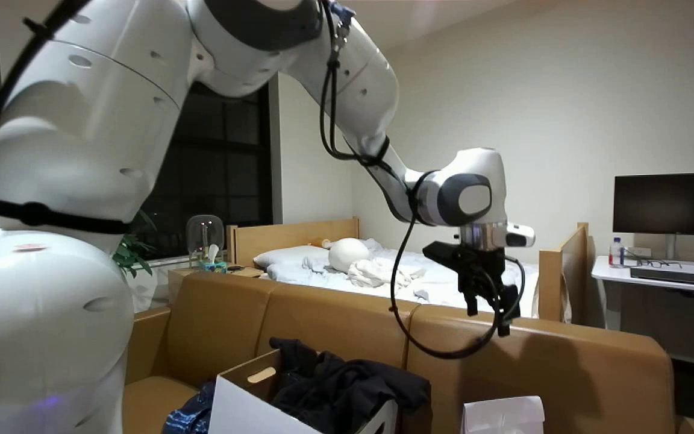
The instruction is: Put the white book in the box
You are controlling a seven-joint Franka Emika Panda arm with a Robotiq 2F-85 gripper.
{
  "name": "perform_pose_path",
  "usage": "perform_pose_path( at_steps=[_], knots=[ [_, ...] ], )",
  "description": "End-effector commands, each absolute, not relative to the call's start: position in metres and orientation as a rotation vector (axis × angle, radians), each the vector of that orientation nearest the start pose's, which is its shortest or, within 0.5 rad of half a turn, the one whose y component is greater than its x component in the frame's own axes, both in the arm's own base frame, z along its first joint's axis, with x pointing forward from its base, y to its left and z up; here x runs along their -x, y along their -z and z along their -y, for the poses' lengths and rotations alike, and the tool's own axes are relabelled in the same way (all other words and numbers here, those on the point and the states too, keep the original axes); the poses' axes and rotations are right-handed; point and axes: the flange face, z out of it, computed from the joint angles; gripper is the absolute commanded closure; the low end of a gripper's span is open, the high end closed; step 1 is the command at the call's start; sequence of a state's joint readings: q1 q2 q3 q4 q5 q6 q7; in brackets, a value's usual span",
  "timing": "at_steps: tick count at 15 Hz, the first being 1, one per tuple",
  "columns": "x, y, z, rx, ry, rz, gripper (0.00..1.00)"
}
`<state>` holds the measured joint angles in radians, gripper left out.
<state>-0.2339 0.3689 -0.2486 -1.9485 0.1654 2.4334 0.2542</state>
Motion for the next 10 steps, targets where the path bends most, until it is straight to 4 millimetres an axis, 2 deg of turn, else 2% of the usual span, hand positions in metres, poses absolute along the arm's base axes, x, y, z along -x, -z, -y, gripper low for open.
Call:
perform_pose_path(
  at_steps=[1,3,5,6,7,10],
  knots=[
    [-0.565,-0.287,0.290,2.865,0.171,-1.303,0.00],
    [-0.572,-0.265,0.296,2.875,0.142,-1.332,0.00],
    [-0.576,-0.267,0.298,2.877,0.155,-1.332,0.00],
    [-0.584,-0.267,0.294,2.866,0.174,-1.321,0.00],
    [-0.594,-0.256,0.291,2.867,0.124,-1.309,0.00],
    [-0.610,-0.198,0.286,2.913,-0.040,-1.303,0.00]
  ],
)
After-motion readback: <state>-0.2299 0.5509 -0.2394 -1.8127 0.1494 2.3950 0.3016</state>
